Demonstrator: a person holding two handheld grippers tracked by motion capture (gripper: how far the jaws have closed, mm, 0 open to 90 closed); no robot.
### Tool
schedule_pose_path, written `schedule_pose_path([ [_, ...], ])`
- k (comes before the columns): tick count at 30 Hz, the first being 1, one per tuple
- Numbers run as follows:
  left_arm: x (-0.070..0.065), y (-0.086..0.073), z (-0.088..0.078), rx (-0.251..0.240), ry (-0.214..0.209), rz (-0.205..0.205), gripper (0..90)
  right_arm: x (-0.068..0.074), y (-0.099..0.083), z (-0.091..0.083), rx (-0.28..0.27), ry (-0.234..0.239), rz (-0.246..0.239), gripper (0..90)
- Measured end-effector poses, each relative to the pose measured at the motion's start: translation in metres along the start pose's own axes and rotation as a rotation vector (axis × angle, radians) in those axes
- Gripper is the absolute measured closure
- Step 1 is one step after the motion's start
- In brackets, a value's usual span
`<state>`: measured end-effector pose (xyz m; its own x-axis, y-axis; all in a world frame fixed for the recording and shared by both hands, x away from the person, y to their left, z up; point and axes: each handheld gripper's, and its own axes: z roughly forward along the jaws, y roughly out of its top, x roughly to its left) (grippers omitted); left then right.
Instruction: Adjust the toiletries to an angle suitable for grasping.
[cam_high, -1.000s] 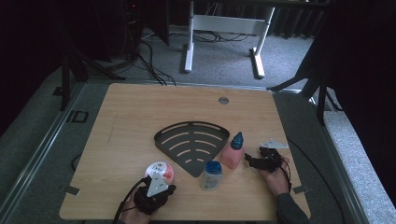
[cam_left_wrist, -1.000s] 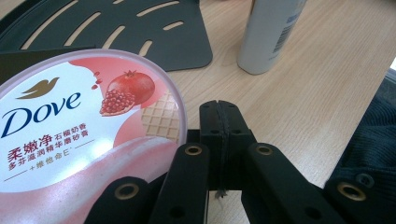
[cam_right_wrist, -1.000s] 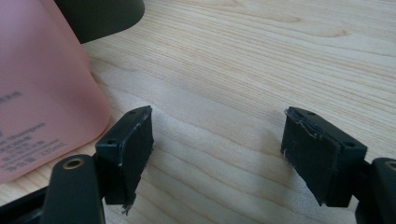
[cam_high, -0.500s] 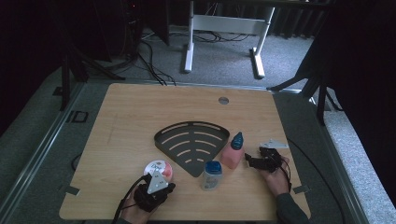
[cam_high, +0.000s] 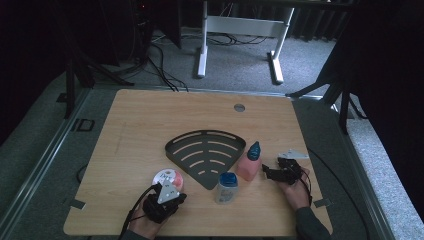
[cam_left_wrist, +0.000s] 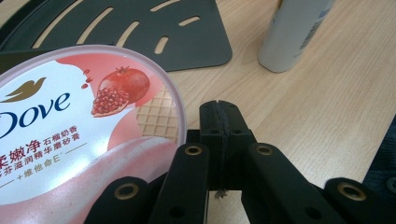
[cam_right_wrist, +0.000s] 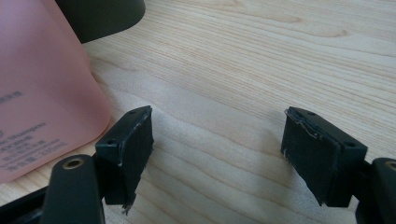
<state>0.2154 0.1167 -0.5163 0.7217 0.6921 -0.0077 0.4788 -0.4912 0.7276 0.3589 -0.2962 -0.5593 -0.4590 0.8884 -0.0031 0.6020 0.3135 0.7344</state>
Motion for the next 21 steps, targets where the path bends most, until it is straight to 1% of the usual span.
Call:
schedule_pose_path([
  [13,0.0054,0.0016,0.0014,0.003,0.008,0.000,89.8,0.0000,0.0000,0.0000,0.000,0.000,0.000,24.6],
  [21,0.0061,0.0027,0.0025,0.005,0.014,0.001,89.8,0.0000,0.0000,0.0000,0.000,0.000,0.000,24.6],
])
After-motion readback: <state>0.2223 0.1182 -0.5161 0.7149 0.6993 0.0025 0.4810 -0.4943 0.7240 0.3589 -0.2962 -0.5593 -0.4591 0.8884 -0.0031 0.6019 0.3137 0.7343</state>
